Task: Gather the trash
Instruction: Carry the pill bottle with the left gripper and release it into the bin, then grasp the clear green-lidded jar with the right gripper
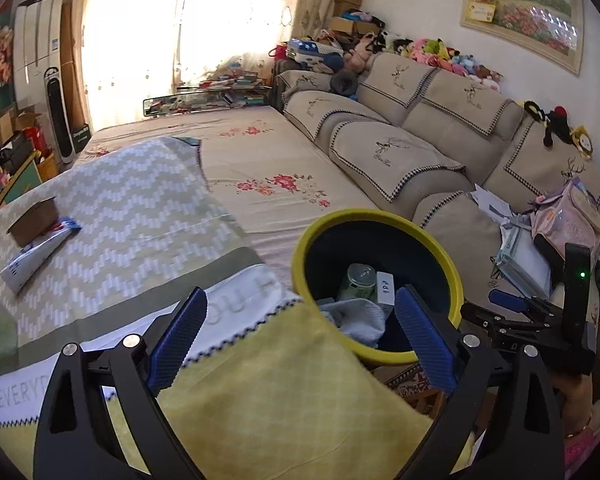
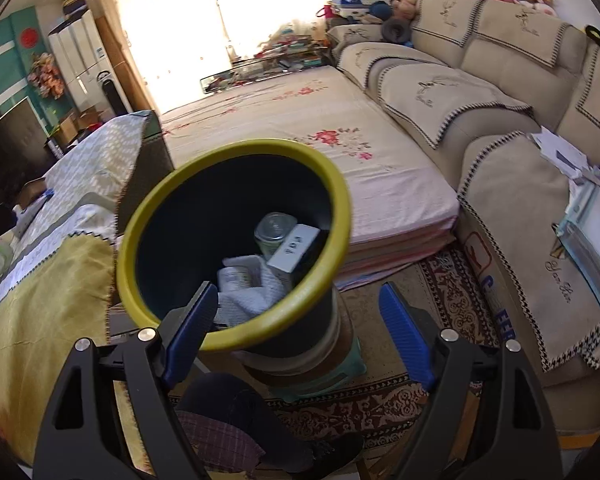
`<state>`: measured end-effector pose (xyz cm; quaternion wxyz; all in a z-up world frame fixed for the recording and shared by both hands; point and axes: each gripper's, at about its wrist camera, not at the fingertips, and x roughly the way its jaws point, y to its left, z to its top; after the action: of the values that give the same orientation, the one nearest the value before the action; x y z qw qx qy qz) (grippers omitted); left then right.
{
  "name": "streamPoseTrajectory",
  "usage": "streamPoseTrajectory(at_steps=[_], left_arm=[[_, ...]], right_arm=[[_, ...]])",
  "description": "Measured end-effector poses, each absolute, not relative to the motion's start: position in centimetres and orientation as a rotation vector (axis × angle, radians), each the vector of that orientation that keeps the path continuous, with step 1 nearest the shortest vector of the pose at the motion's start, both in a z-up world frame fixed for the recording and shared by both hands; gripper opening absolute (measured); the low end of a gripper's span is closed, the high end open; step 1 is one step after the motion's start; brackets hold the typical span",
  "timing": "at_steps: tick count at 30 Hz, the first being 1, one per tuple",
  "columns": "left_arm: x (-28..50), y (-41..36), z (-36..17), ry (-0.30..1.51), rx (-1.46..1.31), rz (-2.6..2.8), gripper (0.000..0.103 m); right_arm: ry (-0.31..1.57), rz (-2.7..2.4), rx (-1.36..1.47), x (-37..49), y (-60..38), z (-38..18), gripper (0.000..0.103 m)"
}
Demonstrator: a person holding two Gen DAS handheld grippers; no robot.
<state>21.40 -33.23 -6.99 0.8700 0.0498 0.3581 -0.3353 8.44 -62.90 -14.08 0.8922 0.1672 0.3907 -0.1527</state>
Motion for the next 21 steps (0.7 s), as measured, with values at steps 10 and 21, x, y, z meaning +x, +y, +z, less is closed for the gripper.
streamPoseTrajectory(at_steps=[10,21], left_arm=[[22.4,-17.0,-6.6,0.687,0.049,-0.471,0.095],[23.2,-4.0,-7.9,0.672,0.013,-0.248,0.095]], right_arm=[[0.792,-0.158,0.257,14.1,-54.7,-11.3,0.08],[0.78,0.136,0.099,22.7,-39.6,-7.8,0.08]])
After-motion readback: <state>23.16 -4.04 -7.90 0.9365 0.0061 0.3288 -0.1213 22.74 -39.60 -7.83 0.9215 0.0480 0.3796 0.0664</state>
